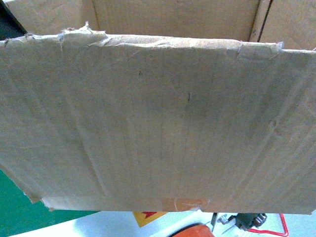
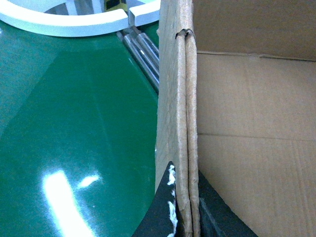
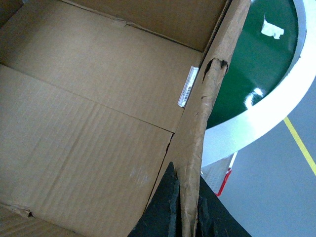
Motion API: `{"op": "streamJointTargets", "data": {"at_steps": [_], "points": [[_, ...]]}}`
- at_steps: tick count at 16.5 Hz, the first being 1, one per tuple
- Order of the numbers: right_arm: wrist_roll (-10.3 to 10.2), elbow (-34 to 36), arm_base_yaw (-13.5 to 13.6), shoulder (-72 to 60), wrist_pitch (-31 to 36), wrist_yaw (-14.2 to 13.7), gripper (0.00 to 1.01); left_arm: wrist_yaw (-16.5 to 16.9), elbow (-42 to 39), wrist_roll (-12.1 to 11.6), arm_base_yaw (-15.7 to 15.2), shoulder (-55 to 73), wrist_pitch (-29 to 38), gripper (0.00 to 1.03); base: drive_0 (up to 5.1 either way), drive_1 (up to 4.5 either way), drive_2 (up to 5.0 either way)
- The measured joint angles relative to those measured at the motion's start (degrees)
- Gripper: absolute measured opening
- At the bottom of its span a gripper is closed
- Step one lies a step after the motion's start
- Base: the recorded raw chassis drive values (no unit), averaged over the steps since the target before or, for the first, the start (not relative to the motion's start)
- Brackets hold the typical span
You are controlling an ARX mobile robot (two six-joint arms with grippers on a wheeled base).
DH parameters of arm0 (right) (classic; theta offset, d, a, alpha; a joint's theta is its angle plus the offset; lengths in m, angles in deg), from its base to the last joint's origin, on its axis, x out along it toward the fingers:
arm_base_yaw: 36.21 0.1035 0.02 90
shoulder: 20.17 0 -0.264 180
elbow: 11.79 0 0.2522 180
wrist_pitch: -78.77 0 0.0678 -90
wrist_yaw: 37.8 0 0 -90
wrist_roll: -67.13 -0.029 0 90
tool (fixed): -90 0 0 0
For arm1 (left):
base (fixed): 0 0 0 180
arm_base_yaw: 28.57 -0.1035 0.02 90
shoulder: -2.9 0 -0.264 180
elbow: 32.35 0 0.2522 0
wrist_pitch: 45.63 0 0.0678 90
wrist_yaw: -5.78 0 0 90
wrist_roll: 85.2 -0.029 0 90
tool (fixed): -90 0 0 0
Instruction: Sort boxes to right shelf from conveyor
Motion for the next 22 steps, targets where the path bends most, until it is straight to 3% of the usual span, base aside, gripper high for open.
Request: {"op": "streamJointTargets", "data": {"at_steps": [22], "points": [[0.00,0.00,0.00,0.00,-0.02,0.00,0.02,0.00,0.00,-0.02,0.00,0.02,0.02,0.02,-1.4,-1.41,-1.4]]}}
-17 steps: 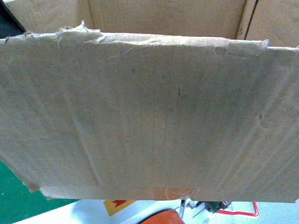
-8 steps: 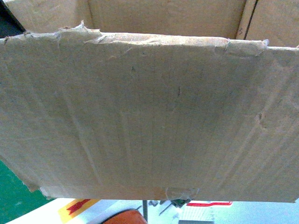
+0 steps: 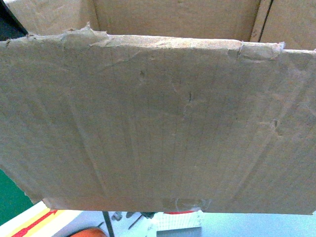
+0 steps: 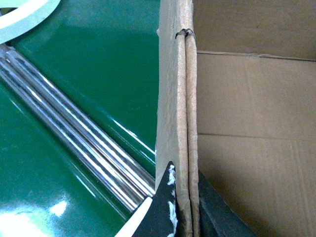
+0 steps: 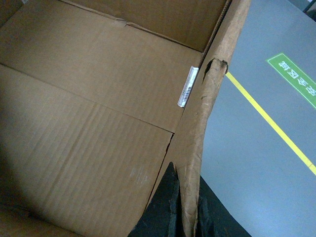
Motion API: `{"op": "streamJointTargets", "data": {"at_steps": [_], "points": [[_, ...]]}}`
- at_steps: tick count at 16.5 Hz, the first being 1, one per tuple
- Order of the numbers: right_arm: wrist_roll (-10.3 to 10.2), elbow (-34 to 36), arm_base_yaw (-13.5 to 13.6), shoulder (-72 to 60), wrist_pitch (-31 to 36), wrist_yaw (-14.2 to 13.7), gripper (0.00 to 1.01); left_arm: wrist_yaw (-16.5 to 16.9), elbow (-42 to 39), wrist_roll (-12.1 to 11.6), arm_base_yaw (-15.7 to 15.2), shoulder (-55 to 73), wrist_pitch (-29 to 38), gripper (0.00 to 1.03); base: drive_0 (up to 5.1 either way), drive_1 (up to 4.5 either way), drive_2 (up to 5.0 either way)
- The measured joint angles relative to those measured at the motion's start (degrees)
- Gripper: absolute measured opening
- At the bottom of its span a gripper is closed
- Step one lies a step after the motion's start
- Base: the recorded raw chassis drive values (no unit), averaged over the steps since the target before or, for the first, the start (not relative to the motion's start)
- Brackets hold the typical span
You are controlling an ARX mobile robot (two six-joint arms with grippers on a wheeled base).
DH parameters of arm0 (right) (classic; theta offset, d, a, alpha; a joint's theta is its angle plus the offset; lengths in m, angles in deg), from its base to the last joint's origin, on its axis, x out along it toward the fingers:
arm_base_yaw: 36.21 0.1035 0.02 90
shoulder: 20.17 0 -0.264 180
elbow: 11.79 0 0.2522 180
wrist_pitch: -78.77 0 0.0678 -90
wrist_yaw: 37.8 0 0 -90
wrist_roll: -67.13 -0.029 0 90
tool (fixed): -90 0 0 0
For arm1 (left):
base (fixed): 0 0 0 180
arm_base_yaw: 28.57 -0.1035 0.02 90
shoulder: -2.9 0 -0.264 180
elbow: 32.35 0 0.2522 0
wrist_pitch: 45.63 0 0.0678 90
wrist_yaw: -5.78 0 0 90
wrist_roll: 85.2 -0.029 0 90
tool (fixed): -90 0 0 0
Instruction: Sort boxes to right shelf from conveyor
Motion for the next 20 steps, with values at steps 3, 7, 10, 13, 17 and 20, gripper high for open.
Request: {"op": "streamJointTargets", "data": {"at_steps": [3,7,10,13,17,20], "points": [[0.00,0.00,0.00,0.00,0.00,0.00,0.02,0.00,0.00,0.00,0.00,0.00,-0.02,0.02,-1.4,-1.38,-1.4],[0.00,0.00,0.00,0.00,0.00,0.02,0.02,0.00,0.00,0.00,0.00,0.00,0.00,0.02,-1.3,-1.32,-1.3],[0.00,0.00,0.00,0.00,0.00,0.02,0.02,0.00,0.00,0.00,0.00,0.00,0.00,0.02,-1.2,-1.22,-1.2],[0.00,0.00,0.00,0.00,0.00,0.00,0.02,0.00,0.00,0.00,0.00,0.00,-0.02,0.02,-1.4,-1.35,-1.4],[0.00,0.00,0.00,-0.46,-0.11,0.04,0.02,0.00,0.00,0.00,-0.02,0.37,-0.15,0.02,-1.3,-3.36,0.7],[0.02,0.00,-0.02,-0.37,0.11,0.02,0.02,0.00,0.00,0.00,0.00,0.35,0.17,0.02,-1.3,-5.19,2.5]]}}
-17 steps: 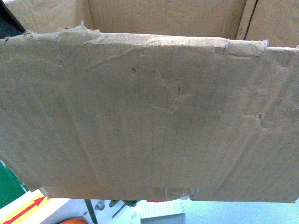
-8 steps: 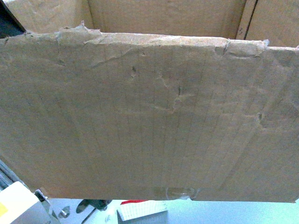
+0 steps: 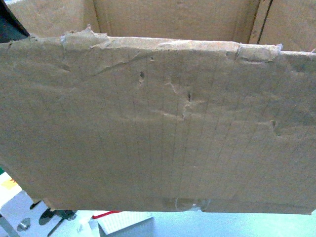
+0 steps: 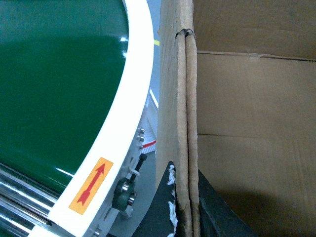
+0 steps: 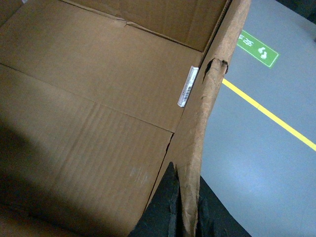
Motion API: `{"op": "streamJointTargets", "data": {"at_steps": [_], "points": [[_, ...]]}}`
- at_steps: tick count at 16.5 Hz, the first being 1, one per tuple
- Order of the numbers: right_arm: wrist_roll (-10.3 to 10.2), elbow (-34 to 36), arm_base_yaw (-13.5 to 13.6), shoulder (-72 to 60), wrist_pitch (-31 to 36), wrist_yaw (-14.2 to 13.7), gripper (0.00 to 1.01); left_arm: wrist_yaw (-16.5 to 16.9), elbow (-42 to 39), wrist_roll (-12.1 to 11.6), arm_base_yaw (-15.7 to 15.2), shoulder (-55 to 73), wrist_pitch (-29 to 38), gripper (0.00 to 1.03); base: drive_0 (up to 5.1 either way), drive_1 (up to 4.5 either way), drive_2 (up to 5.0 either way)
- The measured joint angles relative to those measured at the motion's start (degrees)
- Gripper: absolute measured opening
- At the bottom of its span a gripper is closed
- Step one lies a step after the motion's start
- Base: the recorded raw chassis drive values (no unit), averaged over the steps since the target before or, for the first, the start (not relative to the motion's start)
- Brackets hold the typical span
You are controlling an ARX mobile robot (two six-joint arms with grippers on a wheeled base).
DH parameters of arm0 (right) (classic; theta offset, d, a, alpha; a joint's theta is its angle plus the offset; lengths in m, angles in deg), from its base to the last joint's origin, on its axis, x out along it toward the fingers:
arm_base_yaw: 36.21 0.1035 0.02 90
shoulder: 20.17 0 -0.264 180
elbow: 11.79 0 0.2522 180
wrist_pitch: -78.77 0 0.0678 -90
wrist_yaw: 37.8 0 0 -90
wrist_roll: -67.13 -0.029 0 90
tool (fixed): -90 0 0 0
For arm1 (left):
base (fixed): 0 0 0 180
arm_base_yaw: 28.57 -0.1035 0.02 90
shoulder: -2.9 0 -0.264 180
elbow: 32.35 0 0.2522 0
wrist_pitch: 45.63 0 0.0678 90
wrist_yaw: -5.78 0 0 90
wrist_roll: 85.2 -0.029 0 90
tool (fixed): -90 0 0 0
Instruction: Sort boxes to right shelf from conveyor
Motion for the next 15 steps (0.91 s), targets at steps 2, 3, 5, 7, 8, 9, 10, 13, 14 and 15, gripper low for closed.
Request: {"op": "streamJointTargets", "data": {"at_steps": [2,3,5,7,8,9,10,13,14,15], "points": [[0.00,0.00,0.02,0.00,0.02,0.00,0.02,0.00,0.00,0.00,0.00,0.00,0.00,0.02,-1.3,-5.21,2.5],[0.00,0.00,0.02,0.00,-0.09,0.02,0.02,0.00,0.00,0.00,0.00,0.00,-0.20,0.02,-1.3,-5.17,2.6],[0.00,0.00,0.02,0.00,-0.11,0.02,0.02,0.00,0.00,0.00,0.00,0.00,-0.24,0.02,-1.2,-5.08,2.7],[0.00,0.00,0.02,0.04,-0.02,0.00,0.02,0.00,0.00,0.00,0.00,-0.04,-0.07,0.02,-1.1,-4.95,2.8],[0.00,0.00,0.00,0.00,-0.20,0.00,0.02,0.02,0.00,0.00,0.00,0.02,-0.26,0.02,-3.7,-3.64,3.8],[0.02,0.00,0.04,0.00,-0.17,0.02,0.02,0.00,0.00,0.00,-0.02,0.02,-0.24,0.02,-1.2,-1.24,-1.2],[0.02,0.00,0.04,0.52,-0.48,0.02,0.02,-0.07,0.00,-0.02,0.13,-0.55,-0.57,0.02,-1.3,-1.27,-1.3],[0.09,0.00,0.02,0.63,-0.26,0.00,0.02,-0.17,0.02,-0.15,0.15,-0.68,-0.42,0.02,-1.4,-1.41,-1.4],[0.07,0.00,0.02,0.37,-0.17,0.02,0.02,-0.13,0.02,-0.15,0.15,-0.59,-0.33,0.02,-1.4,-1.44,-1.4],[0.07,0.00,0.02,0.37,-0.15,0.04,0.02,-0.15,0.02,-0.17,0.13,-0.59,-0.28,0.02,-1.4,-1.40,-1.4]]}}
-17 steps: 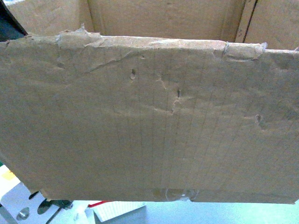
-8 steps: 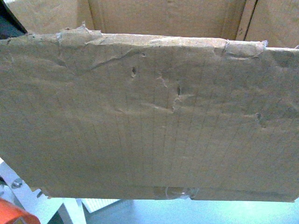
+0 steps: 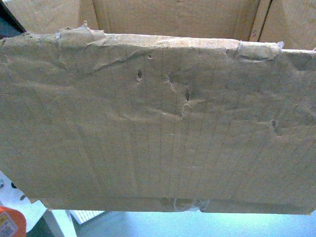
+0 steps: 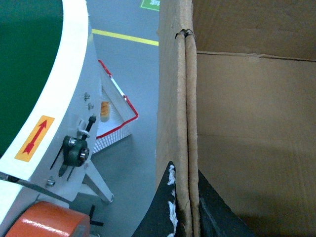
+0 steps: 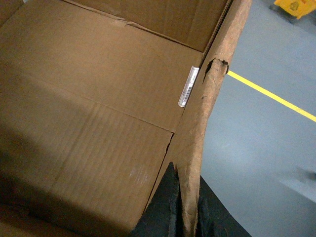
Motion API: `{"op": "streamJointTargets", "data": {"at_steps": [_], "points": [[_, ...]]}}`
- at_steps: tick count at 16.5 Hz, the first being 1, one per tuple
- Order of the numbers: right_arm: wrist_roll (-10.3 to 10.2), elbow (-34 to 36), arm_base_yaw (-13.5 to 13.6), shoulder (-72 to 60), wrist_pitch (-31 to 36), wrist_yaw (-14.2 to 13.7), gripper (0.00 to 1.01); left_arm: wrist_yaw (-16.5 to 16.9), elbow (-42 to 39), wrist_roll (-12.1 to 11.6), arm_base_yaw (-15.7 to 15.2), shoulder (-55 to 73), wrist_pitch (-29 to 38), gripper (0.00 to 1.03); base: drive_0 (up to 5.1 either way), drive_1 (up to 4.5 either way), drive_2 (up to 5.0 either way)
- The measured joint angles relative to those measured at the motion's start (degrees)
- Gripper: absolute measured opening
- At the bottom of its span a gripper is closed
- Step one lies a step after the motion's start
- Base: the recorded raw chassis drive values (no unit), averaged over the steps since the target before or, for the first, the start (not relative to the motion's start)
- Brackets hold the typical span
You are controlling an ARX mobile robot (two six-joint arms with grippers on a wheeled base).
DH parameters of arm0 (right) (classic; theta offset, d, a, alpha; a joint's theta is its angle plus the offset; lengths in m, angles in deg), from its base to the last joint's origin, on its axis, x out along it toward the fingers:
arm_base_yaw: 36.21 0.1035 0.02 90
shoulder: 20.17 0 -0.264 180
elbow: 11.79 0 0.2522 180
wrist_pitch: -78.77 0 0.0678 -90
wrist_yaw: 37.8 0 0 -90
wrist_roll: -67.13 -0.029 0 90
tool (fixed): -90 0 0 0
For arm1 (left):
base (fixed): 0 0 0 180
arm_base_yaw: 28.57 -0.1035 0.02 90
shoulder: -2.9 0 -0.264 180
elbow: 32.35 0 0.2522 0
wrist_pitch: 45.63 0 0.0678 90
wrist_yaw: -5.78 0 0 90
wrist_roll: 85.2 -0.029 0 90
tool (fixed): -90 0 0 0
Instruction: Sort boxes to right shelf from conveyor
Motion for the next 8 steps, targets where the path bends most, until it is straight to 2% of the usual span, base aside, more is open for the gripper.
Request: {"op": "streamJointTargets", "data": {"at_steps": [8], "points": [[0.02,0.00,0.00,0.00,0.07,-0.02,0.02,0.00,0.00,0.02,0.02,0.11,0.04,0.02,-1.3,-1.32,-1.3]]}}
